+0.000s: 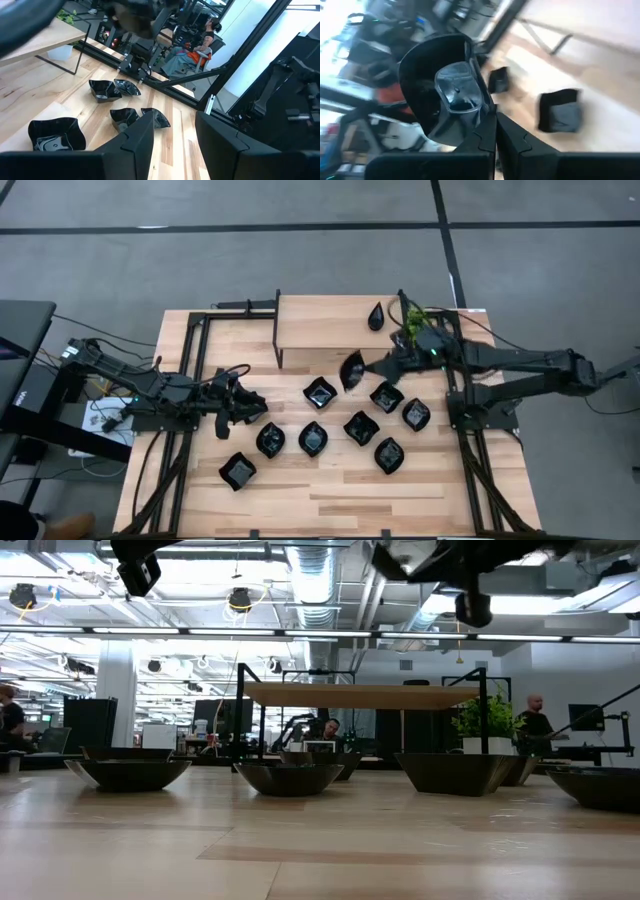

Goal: Pick & Place Mini shaped plates
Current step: Put the leaf-shaped plate on the shelf, then stack the leaf-shaped plate on top of the other leaf-shaped plate on the shelf

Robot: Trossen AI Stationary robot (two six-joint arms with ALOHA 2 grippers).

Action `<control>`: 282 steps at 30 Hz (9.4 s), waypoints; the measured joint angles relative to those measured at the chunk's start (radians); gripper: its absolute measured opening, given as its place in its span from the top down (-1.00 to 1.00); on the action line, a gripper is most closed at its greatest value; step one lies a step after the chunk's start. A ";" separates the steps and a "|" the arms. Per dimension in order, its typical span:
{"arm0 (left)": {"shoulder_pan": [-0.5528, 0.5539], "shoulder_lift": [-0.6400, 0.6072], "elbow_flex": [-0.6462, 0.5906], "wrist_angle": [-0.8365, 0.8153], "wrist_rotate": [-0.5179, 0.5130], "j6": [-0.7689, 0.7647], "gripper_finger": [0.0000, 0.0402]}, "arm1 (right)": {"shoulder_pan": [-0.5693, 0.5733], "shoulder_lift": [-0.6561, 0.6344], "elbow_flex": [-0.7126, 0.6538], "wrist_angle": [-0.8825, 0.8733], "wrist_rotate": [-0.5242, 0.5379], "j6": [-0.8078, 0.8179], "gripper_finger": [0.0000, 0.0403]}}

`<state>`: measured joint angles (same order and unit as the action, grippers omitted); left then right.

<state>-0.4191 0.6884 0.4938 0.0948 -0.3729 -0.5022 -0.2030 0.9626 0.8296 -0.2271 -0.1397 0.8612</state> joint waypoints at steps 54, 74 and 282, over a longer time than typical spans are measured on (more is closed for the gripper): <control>0.000 0.000 0.000 0.001 0.000 0.000 0.28 | -0.626 0.940 1.001 -0.928 -0.334 -0.576 1.00; 0.000 0.000 0.000 0.004 0.000 -0.001 0.28 | -0.601 0.940 1.000 -0.895 -0.333 -0.539 1.00; 0.000 0.000 0.000 0.019 0.000 0.000 0.28 | 0.712 0.179 -0.174 -0.669 0.167 1.442 0.74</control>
<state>-0.4191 0.6884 0.4938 0.1135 -0.3733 -0.5021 0.5091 1.1411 0.6552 -0.8962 0.0273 2.3028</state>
